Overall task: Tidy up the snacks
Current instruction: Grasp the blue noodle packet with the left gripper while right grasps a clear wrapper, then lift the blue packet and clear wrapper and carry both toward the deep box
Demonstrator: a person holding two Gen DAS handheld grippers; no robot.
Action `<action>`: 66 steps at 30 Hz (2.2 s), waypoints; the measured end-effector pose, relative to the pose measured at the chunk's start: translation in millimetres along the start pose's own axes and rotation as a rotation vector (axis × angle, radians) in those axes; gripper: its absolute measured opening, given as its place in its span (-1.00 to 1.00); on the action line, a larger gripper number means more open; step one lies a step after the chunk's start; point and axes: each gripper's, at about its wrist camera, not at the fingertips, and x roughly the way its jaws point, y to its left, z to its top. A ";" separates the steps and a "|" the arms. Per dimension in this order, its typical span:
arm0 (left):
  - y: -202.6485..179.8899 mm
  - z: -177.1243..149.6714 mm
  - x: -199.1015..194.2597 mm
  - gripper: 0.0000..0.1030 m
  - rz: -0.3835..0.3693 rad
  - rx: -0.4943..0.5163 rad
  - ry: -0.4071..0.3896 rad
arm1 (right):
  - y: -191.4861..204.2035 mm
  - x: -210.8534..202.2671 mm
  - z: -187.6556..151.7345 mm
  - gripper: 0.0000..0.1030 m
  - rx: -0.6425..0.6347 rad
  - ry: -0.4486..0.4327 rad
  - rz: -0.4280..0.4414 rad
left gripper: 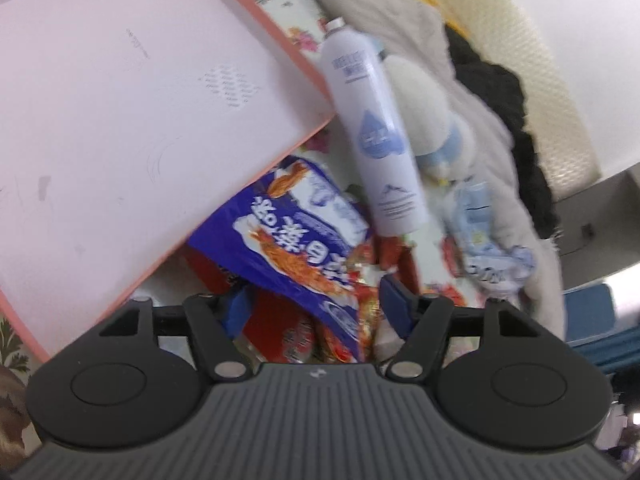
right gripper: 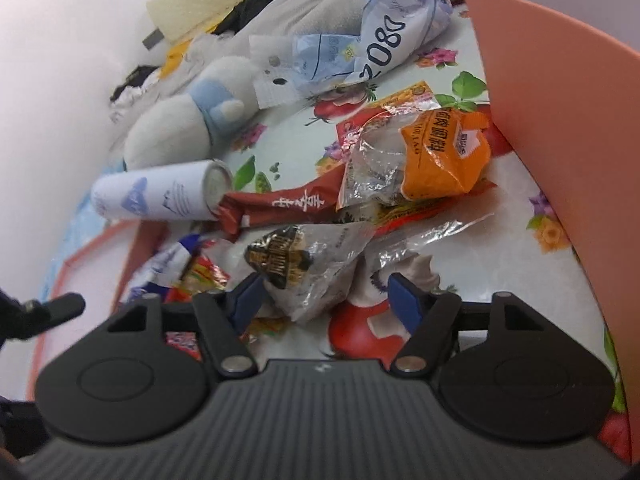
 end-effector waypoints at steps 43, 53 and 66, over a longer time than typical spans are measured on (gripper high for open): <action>4.8 -68.7 -93.8 -0.96 -0.036 0.379 -0.071 | -22.3 -119.7 -67.4 -0.79 -0.078 -0.008 0.048; 19.1 -108.4 -122.6 -0.96 -0.042 0.459 -0.100 | -39.3 -158.1 -93.4 -0.79 -0.057 0.006 0.057; -9.9 -102.0 -151.2 -0.96 -0.076 0.519 -0.153 | -24.8 -176.8 -82.2 -0.81 -0.132 -0.042 0.042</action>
